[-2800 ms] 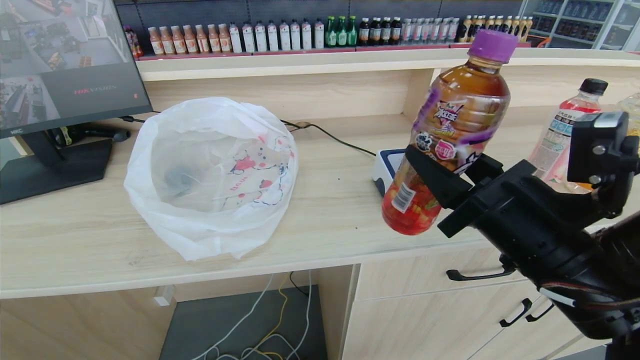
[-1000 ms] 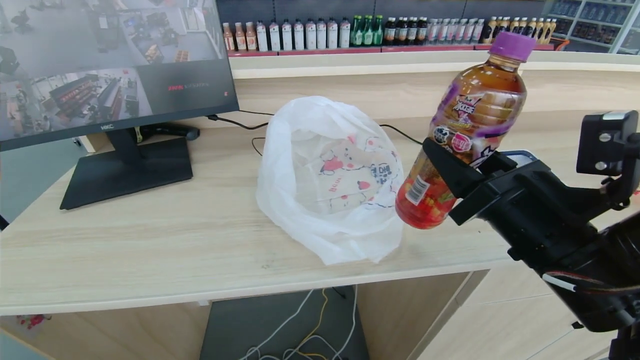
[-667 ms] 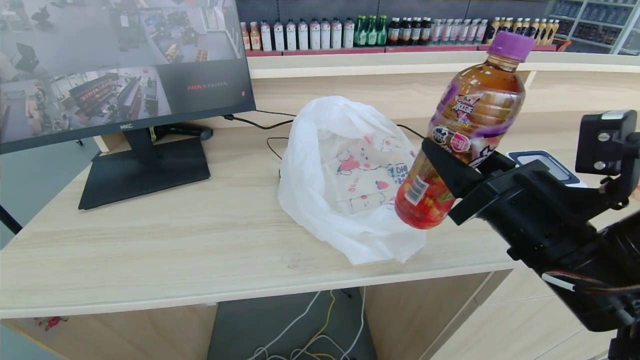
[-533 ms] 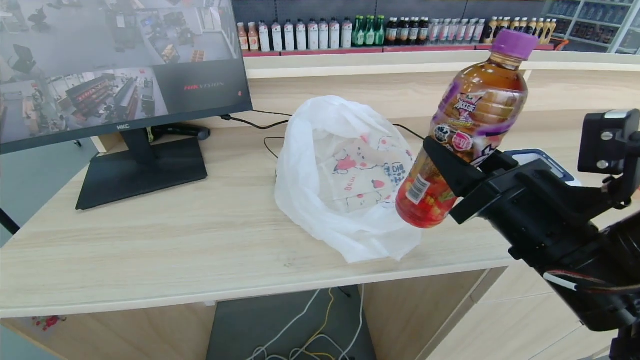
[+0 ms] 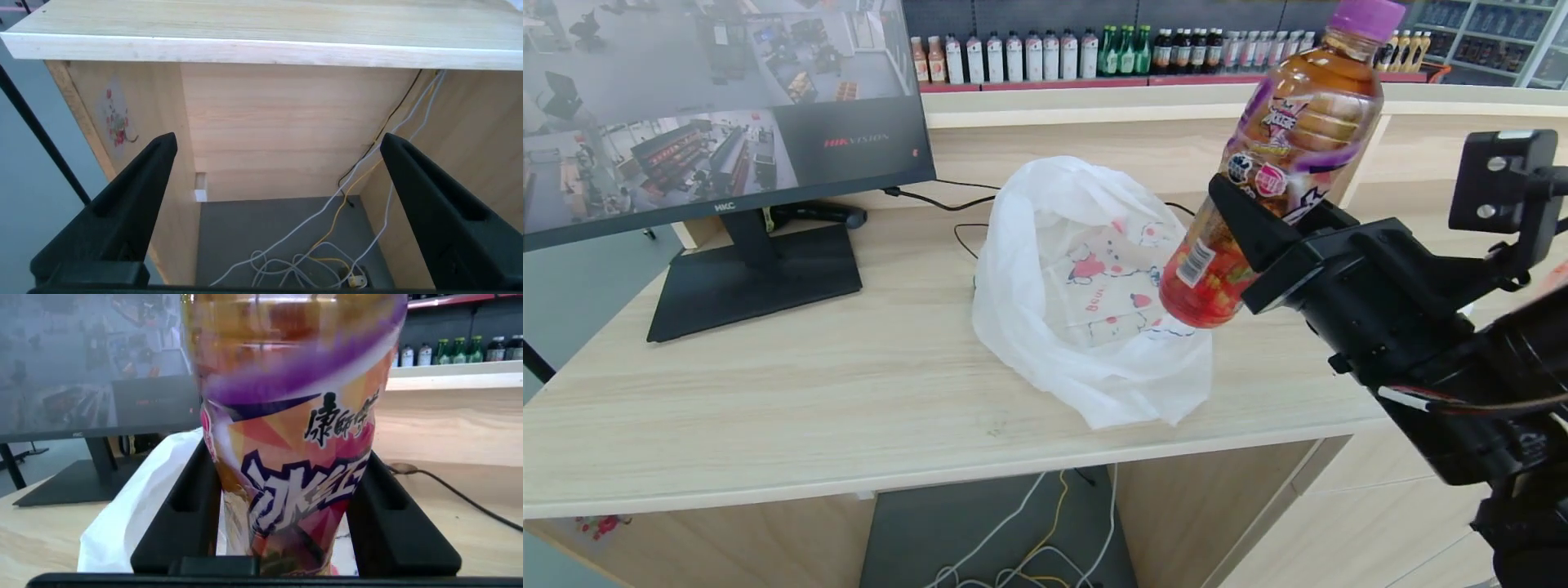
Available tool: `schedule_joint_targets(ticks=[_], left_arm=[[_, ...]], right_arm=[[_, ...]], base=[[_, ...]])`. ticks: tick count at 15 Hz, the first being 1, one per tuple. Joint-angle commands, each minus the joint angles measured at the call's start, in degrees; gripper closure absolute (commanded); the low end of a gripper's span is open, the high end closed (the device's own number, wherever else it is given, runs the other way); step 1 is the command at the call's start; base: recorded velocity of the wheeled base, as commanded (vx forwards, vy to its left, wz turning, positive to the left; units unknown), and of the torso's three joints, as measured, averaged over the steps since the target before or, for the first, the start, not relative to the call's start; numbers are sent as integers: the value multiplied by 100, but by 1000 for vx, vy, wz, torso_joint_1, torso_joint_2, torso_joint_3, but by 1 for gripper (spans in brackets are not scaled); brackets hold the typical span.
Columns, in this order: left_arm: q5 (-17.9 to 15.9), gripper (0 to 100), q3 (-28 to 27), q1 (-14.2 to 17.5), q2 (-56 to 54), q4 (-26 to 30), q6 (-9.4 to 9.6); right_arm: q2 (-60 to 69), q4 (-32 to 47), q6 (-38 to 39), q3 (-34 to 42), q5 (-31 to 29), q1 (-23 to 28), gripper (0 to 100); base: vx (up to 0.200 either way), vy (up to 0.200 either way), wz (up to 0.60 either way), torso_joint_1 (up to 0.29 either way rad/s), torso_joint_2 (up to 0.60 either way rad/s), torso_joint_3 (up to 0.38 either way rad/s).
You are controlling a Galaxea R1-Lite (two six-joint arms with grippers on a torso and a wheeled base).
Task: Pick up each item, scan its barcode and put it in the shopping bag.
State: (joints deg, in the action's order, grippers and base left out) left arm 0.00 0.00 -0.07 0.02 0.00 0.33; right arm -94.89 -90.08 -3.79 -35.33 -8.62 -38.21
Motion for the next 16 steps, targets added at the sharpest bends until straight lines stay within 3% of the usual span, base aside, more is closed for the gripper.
schedule_joint_targets(ticks=[1,3,7,16], left_arm=[[0,0,0,-1,-2,0,2],[0,0,0,-1,-2,0,2],[0,0,0,-1,-2,0,2],[0,0,0,-1,-2,0,-24]], right_arm=[[-346,8,-8,-361,9,6,100],[-838,8,-16,-1301,9,-3,100],[-1453,8,1,-2171,9,129,100],[-2007,8,256,-2470,9,138,100]], base=[[0,0,0,0,0,0],[0,0,0,0,0,0],[0,0,0,0,0,0],[0,0,0,0,0,0]])
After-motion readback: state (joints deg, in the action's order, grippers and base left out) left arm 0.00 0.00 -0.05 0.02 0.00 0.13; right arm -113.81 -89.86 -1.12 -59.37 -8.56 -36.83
